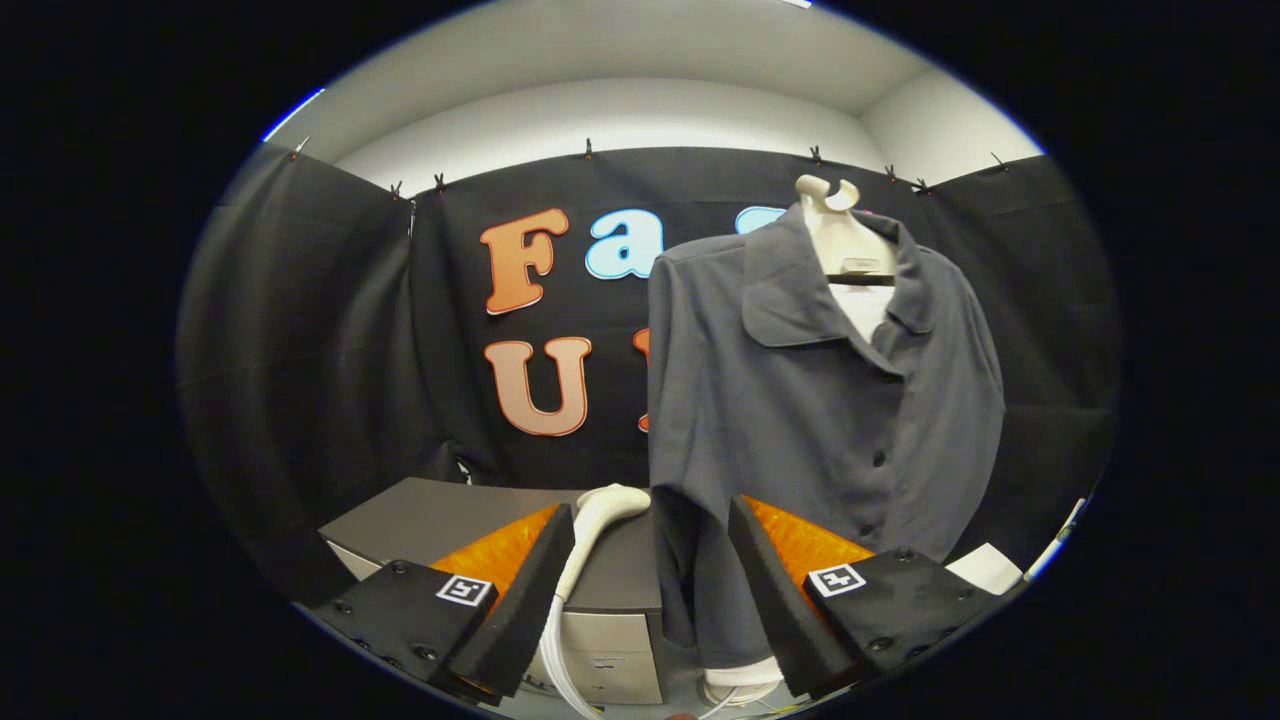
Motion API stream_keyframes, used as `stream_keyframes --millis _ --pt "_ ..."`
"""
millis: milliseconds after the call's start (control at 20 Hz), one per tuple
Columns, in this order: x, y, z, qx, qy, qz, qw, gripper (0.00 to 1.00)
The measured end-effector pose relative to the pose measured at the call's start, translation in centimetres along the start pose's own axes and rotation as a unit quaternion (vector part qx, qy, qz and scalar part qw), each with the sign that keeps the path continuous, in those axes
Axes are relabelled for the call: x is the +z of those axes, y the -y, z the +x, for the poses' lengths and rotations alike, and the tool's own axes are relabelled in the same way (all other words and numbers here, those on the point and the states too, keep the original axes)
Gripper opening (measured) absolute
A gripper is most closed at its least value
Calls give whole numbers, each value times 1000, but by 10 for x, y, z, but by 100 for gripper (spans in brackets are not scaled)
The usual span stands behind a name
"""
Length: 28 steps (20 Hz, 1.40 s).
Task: Iron the clothes twice with a garment steamer, once on the left side and once on the right side.
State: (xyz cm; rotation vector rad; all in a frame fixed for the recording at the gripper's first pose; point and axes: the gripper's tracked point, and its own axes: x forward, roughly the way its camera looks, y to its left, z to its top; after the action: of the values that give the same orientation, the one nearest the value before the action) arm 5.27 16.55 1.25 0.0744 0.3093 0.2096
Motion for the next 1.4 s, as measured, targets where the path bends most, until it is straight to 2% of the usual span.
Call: stream_keyframes --millis 250,650,1100,1400 --pt "-33 -25 73 -25 -93 -24 995 99" --pt "-80 -33 173 -57 -180 -4 982 100" --pt "-118 -43 217 -72 -232 -13 970 97" --pt "-150 -55 222 -63 -273 8 960 84"
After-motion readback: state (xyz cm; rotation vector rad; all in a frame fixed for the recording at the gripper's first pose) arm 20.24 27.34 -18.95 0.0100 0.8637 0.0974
